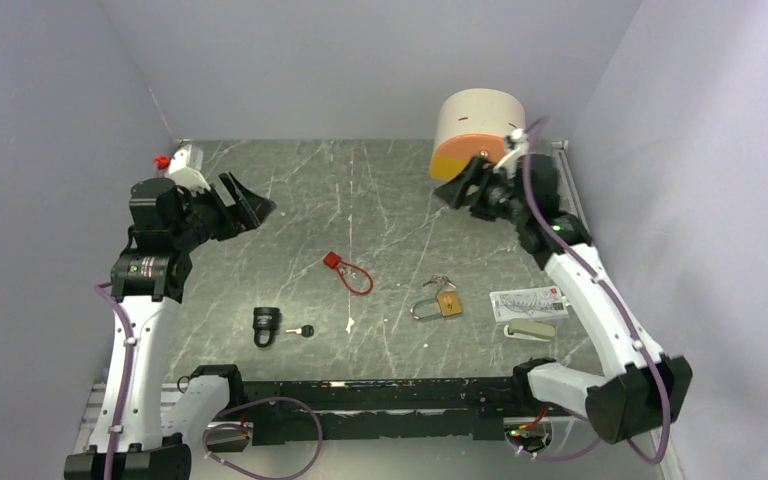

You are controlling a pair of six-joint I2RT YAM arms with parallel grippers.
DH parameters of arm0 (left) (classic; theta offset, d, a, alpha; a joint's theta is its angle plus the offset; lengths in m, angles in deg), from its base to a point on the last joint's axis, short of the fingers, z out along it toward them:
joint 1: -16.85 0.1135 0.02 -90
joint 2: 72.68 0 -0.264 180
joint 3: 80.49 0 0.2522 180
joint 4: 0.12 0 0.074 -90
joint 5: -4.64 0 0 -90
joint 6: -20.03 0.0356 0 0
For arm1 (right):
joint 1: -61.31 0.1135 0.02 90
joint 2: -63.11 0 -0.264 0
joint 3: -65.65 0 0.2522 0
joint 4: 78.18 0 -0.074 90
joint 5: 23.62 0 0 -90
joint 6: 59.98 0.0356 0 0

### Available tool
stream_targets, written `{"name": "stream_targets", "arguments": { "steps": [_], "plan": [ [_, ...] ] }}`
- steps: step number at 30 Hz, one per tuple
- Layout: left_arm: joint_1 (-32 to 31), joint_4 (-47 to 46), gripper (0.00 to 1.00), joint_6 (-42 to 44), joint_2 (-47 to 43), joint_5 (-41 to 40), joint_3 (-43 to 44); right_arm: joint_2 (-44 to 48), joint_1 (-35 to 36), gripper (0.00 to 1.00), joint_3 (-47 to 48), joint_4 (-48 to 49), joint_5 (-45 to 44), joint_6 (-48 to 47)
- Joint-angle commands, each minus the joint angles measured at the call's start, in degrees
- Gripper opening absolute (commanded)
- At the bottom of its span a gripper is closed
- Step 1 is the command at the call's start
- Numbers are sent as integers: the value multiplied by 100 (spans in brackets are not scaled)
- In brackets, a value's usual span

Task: Unlock with the key

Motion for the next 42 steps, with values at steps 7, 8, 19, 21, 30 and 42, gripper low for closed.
{"name": "stream_targets", "arguments": {
  "steps": [7, 8, 19, 21, 30, 42],
  "plan": [
    [15, 516, 78, -883, -559, 329, -1009, -1921, 2380, 66, 545, -342, -863, 252],
    [11, 574, 79, -947, -608, 239, -1062, -2181, 2555, 64, 665, -501, -1008, 193],
    [4, 2365, 94, -1942, -892, -2214, -1018, -3946, 4305, 44, 1861, -965, -1325, -961],
    [9, 2711, 94, -2122, -876, -2602, -1017, -4123, 4598, 49, 1960, -864, -1217, -1271],
    [7, 3828, 94, -3065, -1144, -4226, -501, -5593, 5612, 54, 3461, -1739, -1468, -2899],
    [5, 4588, 94, -3596, -1099, -5621, 248, -6270, 5841, 54, 3961, -2043, -1669, -3544]
  ]
}}
